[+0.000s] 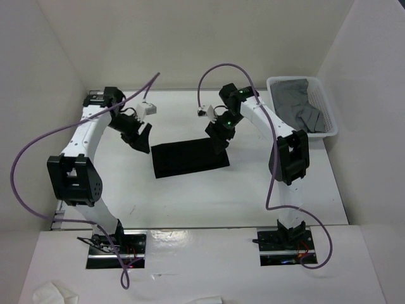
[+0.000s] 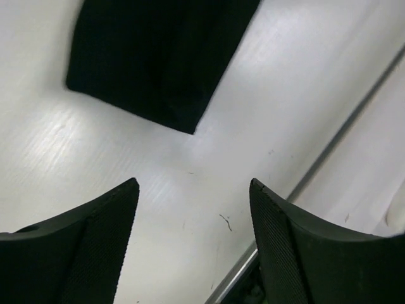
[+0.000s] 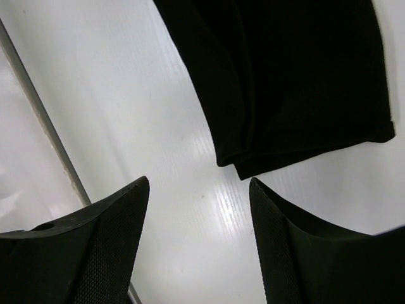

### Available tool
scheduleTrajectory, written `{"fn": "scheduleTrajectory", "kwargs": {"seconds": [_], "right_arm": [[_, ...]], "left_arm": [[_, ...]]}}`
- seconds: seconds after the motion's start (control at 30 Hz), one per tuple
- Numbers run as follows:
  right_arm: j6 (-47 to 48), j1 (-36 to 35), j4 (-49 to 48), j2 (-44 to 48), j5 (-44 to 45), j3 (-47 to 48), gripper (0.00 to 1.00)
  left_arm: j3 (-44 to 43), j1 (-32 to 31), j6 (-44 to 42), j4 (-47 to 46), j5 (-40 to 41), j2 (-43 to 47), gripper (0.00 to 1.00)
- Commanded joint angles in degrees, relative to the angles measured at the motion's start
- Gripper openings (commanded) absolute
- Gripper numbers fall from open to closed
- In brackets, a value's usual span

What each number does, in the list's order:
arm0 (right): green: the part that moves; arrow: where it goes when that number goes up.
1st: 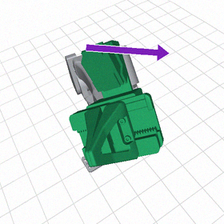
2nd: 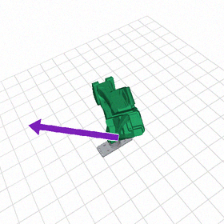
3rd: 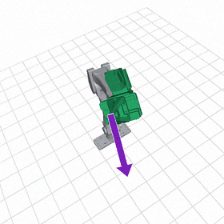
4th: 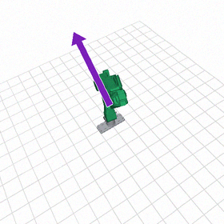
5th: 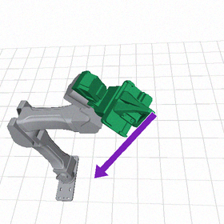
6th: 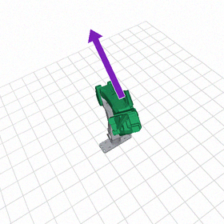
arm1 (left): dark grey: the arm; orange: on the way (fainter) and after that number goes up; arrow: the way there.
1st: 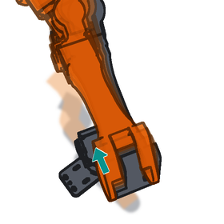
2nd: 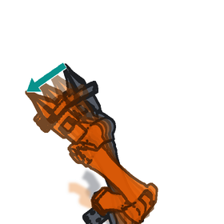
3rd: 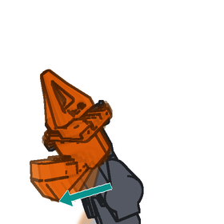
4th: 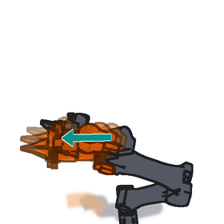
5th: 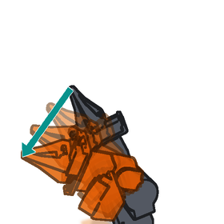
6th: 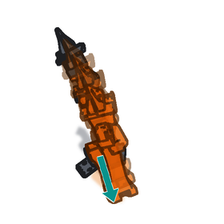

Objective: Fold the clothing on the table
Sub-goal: Fold the skirt

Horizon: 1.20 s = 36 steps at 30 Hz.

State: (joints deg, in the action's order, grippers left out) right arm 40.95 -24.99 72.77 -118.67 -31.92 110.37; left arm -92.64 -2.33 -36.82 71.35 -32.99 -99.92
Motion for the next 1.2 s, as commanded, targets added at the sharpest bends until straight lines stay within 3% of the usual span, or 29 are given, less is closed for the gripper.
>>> {"fn": "scheduleTrajectory", "kwargs": {"seconds": [0.0, 0.13, 0.27, 0.37, 0.57, 0.77, 1.17], "right_arm": [[-1.3, -1.19, -0.86, 2.22, -1.12, 3.18, 0.7], [-5.35, -3.83, -5.7, -3.12, -2.62, 7.22, 0.83], [-7.9, -7.35, -10.71, -8.23, -0.86, 12.23, 0.97], [-7.9, -7.88, -10.99, -14.2, -2.52, 18.2, 0.99], [-7.62, -7.88, 1.76, -32.13, -4.46, 44.11, 0.99], [-6.93, -7.88, 1.76, -31.89, -4.99, 45.64, 0.99], [-4.75, -9.54, 1.76, -19.5, -6.13, 28.34, 0.99]], "left_arm": [[1.49, 4.77, 6.92, -5.42, -1.64, 4.2, 0.78], [6.32, 7.24, 16.85, -15.0, 2.66, 8.5, 0.83], [10.89, 7.25, 23.71, -20.63, 11.89, 13.78, 0.95], [12.74, 7.77, 25.12, -21.43, 16.45, 16.86, 1.0], [15.2, 8.92, 25.13, -20.2, 18.66, 19.4, 1.0], [17.05, 9.97, 25.13, -20.2, 19.19, 20.64, 1.0], [18.11, 9.97, 25.13, -20.2, 17.09, 21.7, 1.0]]}}
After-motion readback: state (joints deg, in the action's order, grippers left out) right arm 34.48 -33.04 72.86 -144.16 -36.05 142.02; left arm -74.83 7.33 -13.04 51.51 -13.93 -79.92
